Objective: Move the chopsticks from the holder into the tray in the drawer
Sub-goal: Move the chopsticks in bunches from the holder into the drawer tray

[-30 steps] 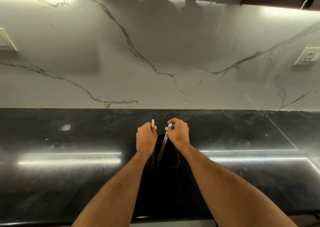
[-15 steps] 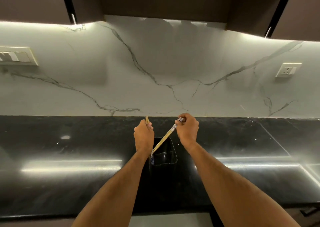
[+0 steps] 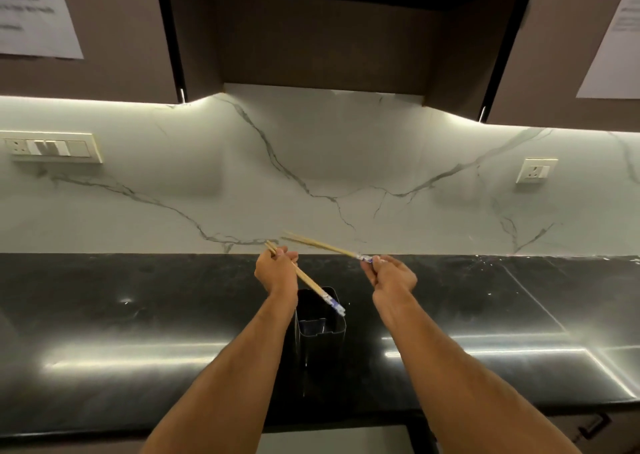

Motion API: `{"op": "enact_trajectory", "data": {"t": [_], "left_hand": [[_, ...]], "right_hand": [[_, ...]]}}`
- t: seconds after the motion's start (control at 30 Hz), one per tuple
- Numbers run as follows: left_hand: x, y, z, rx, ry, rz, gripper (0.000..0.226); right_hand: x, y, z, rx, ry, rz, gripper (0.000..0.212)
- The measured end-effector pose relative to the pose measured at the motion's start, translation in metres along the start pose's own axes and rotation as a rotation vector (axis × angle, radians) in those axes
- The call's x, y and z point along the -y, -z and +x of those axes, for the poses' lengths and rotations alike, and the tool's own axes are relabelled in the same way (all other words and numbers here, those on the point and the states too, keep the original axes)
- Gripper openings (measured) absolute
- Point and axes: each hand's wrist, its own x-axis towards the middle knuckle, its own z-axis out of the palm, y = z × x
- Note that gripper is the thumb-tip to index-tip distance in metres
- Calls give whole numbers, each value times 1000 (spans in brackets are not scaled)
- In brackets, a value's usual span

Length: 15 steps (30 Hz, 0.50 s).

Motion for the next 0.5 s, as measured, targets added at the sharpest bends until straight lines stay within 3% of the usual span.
{"op": "enact_trajectory", "data": {"t": [0.2, 0.37, 0.5], "left_hand": [[-4, -2, -12, -30, 288, -315, 14], [0, 5, -18, -45, 350, -430, 14], [1, 3, -22, -40, 366, -494, 15]], "right_hand": [[-18, 20, -13, 53, 35, -199, 13], [-18, 34, -14, 101, 216, -454, 12], [-18, 42, -14, 170, 155, -472, 12]]}}
